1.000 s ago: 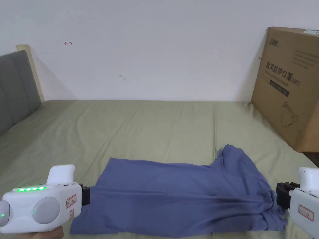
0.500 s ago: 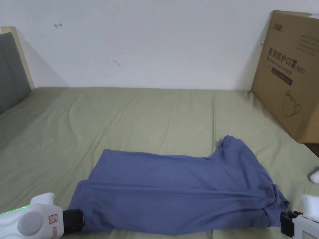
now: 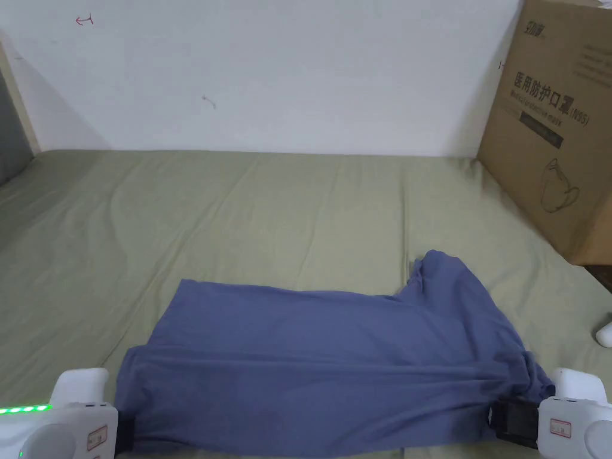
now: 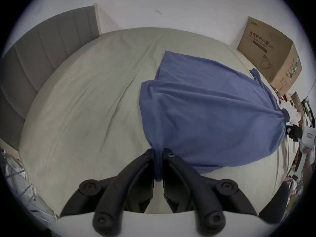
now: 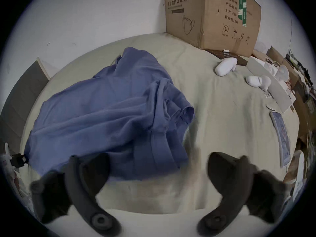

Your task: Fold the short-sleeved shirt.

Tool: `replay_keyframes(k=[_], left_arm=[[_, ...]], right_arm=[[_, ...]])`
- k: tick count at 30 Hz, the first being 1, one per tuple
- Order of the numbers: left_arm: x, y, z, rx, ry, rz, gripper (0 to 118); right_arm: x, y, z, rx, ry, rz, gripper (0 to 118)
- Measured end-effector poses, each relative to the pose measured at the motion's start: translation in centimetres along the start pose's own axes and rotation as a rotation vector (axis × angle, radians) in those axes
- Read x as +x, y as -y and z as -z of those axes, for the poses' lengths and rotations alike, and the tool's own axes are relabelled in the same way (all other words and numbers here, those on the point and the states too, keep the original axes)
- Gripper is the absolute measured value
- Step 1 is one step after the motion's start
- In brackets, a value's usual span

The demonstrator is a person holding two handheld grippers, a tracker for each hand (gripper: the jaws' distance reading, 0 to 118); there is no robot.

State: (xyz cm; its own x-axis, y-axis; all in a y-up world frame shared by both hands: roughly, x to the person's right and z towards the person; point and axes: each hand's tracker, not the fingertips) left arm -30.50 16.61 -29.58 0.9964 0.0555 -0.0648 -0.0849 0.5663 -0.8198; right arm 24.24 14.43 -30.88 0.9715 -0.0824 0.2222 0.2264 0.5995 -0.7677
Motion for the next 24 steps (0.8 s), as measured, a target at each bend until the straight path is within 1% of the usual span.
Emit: replay_keyframes(k=[1, 2, 3, 4, 5, 7, 8, 13, 17, 20, 24], left_arm=[[-0.3, 0.2, 0.2, -0.008, 0.007, -0.021, 8], [-0.5, 0.3, 0.3, -0.012, 0.016, -0.039, 8], [-0.7, 0.3, 0.3, -0.011, 0.021, -0.052, 8], [-0.9, 0.3, 0.2, -0.01, 0.029, -0.065, 8], [-1.0, 0.3, 0.1, -0.011, 0.033, -0.073, 8], [-1.0, 0.3, -0.3, -0.007, 0.032, -0.077, 8], [-1.0, 0.3, -0.5, -0.006, 0.032, -0.079, 8], [-0.7, 1.0, -2.9, 0.004, 0.03, -0.074, 8], [-1.0, 3.2, -5.1, -0.019, 0.047, -0.058, 8], [-0.9, 5.4, -6.0, -0.054, 0.052, -0.041, 8], [-0.9, 7.9, -6.8, -0.082, 0.051, -0.015, 8]], right_arm=[[-0.1, 0.0, 0.0, -0.005, -0.045, 0.009, 68], [-0.3, 0.0, -0.2, -0.007, -0.053, -0.001, 58], [-0.5, 0.2, -0.7, 0.002, -0.013, -0.043, 42], [-0.5, 0.5, -1.3, 0.033, -0.056, -0.089, 26], [-0.6, 0.7, -2.0, 0.051, -0.074, -0.111, 25], [-0.8, 1.1, -3.4, 0.062, -0.056, -0.123, 22], [-0.4, 1.3, -4.2, 0.072, -0.08, -0.121, 21], [1.8, 2.6, -8.6, 0.086, -0.134, -0.074, 20], [3.7, 5.2, -11.3, 0.07, -0.141, -0.069, 20], [4.6, 7.7, -12.0, 0.024, -0.133, -0.066, 20], [5.5, 10.5, -12.1, -0.019, -0.129, -0.037, 20]])
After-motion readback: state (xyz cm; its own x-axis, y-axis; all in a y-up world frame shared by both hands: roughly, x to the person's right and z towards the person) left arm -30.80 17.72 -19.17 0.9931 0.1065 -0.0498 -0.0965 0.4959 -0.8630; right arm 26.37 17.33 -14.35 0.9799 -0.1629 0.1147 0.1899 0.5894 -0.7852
